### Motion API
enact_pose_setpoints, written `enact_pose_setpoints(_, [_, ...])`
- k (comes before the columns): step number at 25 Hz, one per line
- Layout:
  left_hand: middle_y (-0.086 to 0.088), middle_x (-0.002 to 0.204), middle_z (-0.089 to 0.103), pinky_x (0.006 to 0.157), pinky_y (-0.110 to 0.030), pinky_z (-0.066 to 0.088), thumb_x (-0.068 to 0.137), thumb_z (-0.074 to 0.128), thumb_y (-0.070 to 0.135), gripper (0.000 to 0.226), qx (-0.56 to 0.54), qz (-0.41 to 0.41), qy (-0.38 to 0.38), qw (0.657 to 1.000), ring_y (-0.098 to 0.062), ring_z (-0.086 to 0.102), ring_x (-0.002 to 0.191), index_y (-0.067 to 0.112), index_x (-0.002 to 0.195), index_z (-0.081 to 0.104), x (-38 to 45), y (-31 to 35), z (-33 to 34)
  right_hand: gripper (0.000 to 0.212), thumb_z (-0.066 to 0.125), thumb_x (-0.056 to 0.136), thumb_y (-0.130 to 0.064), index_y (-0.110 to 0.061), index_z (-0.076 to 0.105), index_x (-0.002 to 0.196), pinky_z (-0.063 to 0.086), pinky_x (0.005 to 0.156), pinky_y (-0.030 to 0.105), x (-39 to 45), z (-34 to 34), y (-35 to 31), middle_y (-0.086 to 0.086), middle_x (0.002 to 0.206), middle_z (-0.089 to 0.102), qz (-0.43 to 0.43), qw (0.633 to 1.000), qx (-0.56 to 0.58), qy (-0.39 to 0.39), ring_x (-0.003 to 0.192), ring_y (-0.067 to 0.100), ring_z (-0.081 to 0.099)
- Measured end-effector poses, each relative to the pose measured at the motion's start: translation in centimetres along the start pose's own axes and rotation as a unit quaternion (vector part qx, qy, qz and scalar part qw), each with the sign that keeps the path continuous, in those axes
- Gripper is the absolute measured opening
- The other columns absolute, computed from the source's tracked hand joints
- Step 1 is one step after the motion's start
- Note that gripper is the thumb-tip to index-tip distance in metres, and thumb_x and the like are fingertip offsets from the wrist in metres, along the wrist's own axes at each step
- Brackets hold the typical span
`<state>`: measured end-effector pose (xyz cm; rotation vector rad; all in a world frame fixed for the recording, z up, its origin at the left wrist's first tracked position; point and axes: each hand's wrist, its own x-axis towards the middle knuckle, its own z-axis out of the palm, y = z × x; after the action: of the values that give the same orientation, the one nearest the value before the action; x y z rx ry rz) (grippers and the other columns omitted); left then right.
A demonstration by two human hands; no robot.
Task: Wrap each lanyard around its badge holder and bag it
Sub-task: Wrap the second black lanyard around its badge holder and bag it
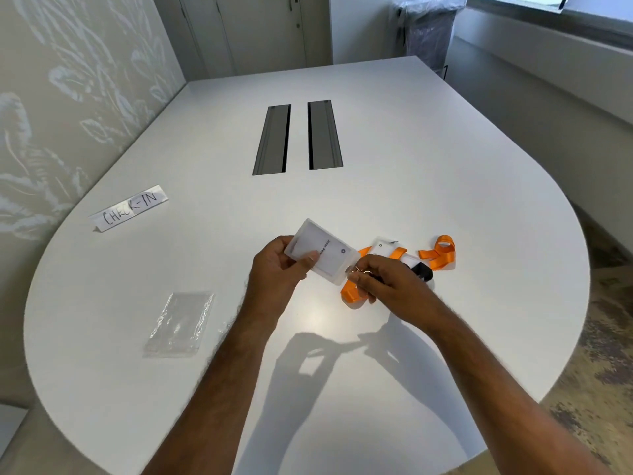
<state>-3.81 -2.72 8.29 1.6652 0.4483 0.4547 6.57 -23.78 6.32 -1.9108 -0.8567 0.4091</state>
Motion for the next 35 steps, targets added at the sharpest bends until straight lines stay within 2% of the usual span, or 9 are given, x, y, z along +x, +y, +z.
enact_pose_setpoints(4, [0.004,0.093,0.081,0.068,-0.025,0.060,0.087,0.084,0.028,0.018,0.042,-0.011,-0.005,0.999,-0.014,0.076,0.080,0.022,0.101,0.075,0.3,-0.4,-1.3,0.016,0.069,0.103,-0.026,-0.013,0.076,0.108,0.051,0.061,0.018,0.4,-1.4,-0.4,-0.014,0.066,0.070,0.014,0.999,0.019,0.023,0.061,0.000,0.064])
enact_pose_setpoints(7, [-0.006,0.101,0.081,0.070,-0.028,0.059,0.090,0.082,0.020,0.017,-0.047,-0.040,0.017,0.998,-0.026,0.079,0.089,0.018,0.104,0.073,0.1,-0.8,-1.2,0.014,0.064,0.106,-0.018,-0.009,0.075,0.106,0.056,0.067,0.031,0.6,-1.8,-0.8,-0.006,0.074,0.074,0.010,1.000,0.027,-0.012,0.065,0.005,0.065])
enact_pose_setpoints(11, [-0.005,0.100,0.080,0.069,-0.025,0.057,0.092,0.079,0.014,0.011,-0.149,-0.062,0.030,0.987,-0.021,0.077,0.087,0.017,0.101,0.072,0.2,-0.7,-1.3,0.024,0.059,0.109,-0.018,0.000,0.074,0.102,0.061,0.074,0.048,0.8,-1.9,-0.6,0.002,0.076,0.075,0.006,0.999,0.033,-0.027,0.070,0.015,0.069])
enact_pose_setpoints(15, [-0.003,0.100,0.079,0.069,-0.024,0.058,0.093,0.077,0.013,0.016,-0.233,-0.075,0.045,0.968,-0.016,0.077,0.085,0.013,0.107,0.067,0.7,-0.2,-1.5,0.022,0.053,0.111,-0.019,-0.012,0.074,0.109,0.055,0.066,0.029,0.8,-1.4,-0.5,-0.003,0.071,0.068,-0.001,1.000,0.019,-0.012,0.066,0.013,0.065])
enact_pose_setpoints(19, [-0.001,0.098,0.080,0.069,-0.025,0.058,0.095,0.075,0.011,0.018,-0.267,-0.076,0.064,0.959,-0.016,0.077,0.087,0.013,0.109,0.065,1.0,0.1,-0.7,0.024,0.048,0.113,-0.026,-0.017,0.069,0.119,0.051,0.066,0.017,0.7,0.8,-1.3,-0.010,0.086,0.071,-0.020,0.997,-0.071,-0.004,0.074,0.004,0.065])
enact_pose_setpoints(23, [-0.006,0.108,0.078,0.072,-0.025,0.059,0.094,0.076,0.012,0.021,-0.245,-0.056,0.081,0.964,-0.018,0.078,0.095,0.013,0.112,0.066,1.1,-0.1,0.3,0.027,0.041,0.115,-0.028,-0.013,0.064,0.114,0.056,0.081,0.031,0.7,3.8,-3.0,-0.010,0.097,0.071,-0.045,0.990,-0.118,-0.066,0.083,0.008,0.067])
enact_pose_setpoints(30, [-0.002,0.100,0.080,0.080,-0.047,0.063,0.085,0.083,0.032,0.027,-0.082,0.026,0.086,0.993,-0.027,0.077,0.095,0.017,0.103,0.069,1.0,-1.0,0.7,0.028,0.044,0.115,-0.020,-0.009,0.069,0.109,0.056,0.072,0.034,1.5,3.5,-6.5,-0.004,0.077,0.069,-0.065,0.990,0.063,-0.104,0.070,0.013,0.064])
enact_pose_setpoints(32, [-0.003,0.093,0.079,0.079,-0.040,0.063,0.078,0.083,0.037,0.031,-0.068,0.039,0.082,0.994,-0.020,0.076,0.088,0.016,0.095,0.068,1.1,-1.0,0.6,0.030,0.045,0.115,-0.018,-0.005,0.071,0.108,0.053,0.069,0.030,1.9,2.7,-7.6,0.000,0.071,0.065,-0.065,0.986,0.128,-0.089,0.064,0.013,0.060])
enact_pose_setpoints(35, [-0.006,0.086,0.077,0.074,-0.038,0.059,0.073,0.078,0.046,0.036,-0.019,0.057,0.073,0.996,-0.024,0.072,0.079,0.016,0.088,0.066,1.2,-1.0,0.7,0.033,0.047,0.115,-0.019,0.000,0.073,0.111,0.057,0.071,0.040,2.8,0.9,-8.7,0.005,0.071,0.065,-0.059,0.973,0.207,-0.085,0.061,0.017,0.059])
